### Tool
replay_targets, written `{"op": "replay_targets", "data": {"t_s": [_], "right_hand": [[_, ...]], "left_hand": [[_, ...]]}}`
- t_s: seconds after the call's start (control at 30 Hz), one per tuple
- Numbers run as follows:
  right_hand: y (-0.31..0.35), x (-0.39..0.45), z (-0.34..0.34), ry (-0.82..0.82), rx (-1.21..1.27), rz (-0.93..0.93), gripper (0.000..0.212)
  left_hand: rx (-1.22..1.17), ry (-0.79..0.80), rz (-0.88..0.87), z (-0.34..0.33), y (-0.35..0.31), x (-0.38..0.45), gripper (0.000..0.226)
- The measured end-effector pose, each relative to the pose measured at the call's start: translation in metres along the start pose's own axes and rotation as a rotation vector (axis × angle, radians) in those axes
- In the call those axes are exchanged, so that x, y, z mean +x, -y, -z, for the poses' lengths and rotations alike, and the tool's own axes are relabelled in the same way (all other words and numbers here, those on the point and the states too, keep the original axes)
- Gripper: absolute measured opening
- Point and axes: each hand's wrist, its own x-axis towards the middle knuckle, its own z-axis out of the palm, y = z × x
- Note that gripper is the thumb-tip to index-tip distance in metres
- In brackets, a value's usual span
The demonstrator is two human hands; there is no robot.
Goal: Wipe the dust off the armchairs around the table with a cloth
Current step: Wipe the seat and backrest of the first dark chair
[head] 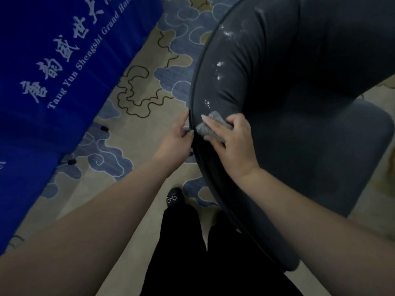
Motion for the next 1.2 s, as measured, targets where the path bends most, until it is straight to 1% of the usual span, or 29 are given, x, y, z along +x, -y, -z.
{"op": "replay_targets", "data": {"t_s": [0.07, 0.13, 0.2, 0.33, 0.43, 0.53, 0.63, 0.7, 0.77, 0.87, 0.93, 1.03, 1.13, 1.2], "right_hand": [[0.005, -0.03, 0.003, -0.008, 0.014, -0.005, 0.046], [0.011, -0.045, 0.004, 0.004, 0.031, 0.01, 0.042], [0.014, -0.026, 0.0, 0.012, 0.003, -0.001, 0.04], [0.018, 0.027, -0.011, -0.056, -0.063, -0.036, 0.042], [0.016, 0.001, -0.009, -0.075, -0.085, -0.035, 0.042], [0.024, -0.03, -0.009, -0.08, -0.073, -0.083, 0.042], [0.025, 0.002, -0.016, -0.128, -0.125, -0.084, 0.041], [0.024, 0.032, -0.021, -0.186, -0.15, -0.118, 0.041], [0.024, 0.041, -0.023, -0.211, -0.142, -0.17, 0.043], [0.03, 0.009, -0.022, -0.19, -0.108, -0.183, 0.051], [0.035, -0.003, -0.021, -0.179, -0.079, -0.191, 0.052], [0.03, 0.029, -0.022, -0.189, -0.101, -0.2, 0.045], [0.023, 0.072, -0.025, -0.216, -0.098, -0.199, 0.043], [0.02, 0.078, -0.025, -0.222, -0.107, -0.201, 0.044]], "left_hand": [[-0.012, 0.04, -0.003, 0.005, -0.007, 0.009, 0.058], [-0.038, 0.068, -0.021, 0.012, -0.013, 0.02, 0.059], [-0.033, 0.099, -0.04, 0.018, -0.017, 0.028, 0.059], [0.02, 0.166, -0.06, 0.029, -0.024, 0.044, 0.058], [-0.019, 0.237, -0.037, 0.037, -0.031, 0.055, 0.057], [-0.059, 0.286, -0.018, 0.043, -0.036, 0.065, 0.059], [-0.086, 0.322, -0.012, 0.045, -0.037, 0.069, 0.06], [-0.068, 0.336, -0.026, 0.048, -0.036, 0.071, 0.058], [-0.042, 0.357, -0.047, 0.05, -0.036, 0.073, 0.058], [-0.036, 0.381, -0.04, 0.052, -0.038, 0.077, 0.062], [-0.056, 0.389, -0.033, 0.052, -0.041, 0.082, 0.063], [-0.054, 0.396, -0.04, 0.053, -0.045, 0.091, 0.061], [-0.039, 0.36, -0.04, 0.054, -0.049, 0.101, 0.059], [-0.028, 0.353, -0.03, 0.056, -0.053, 0.108, 0.058]]}}
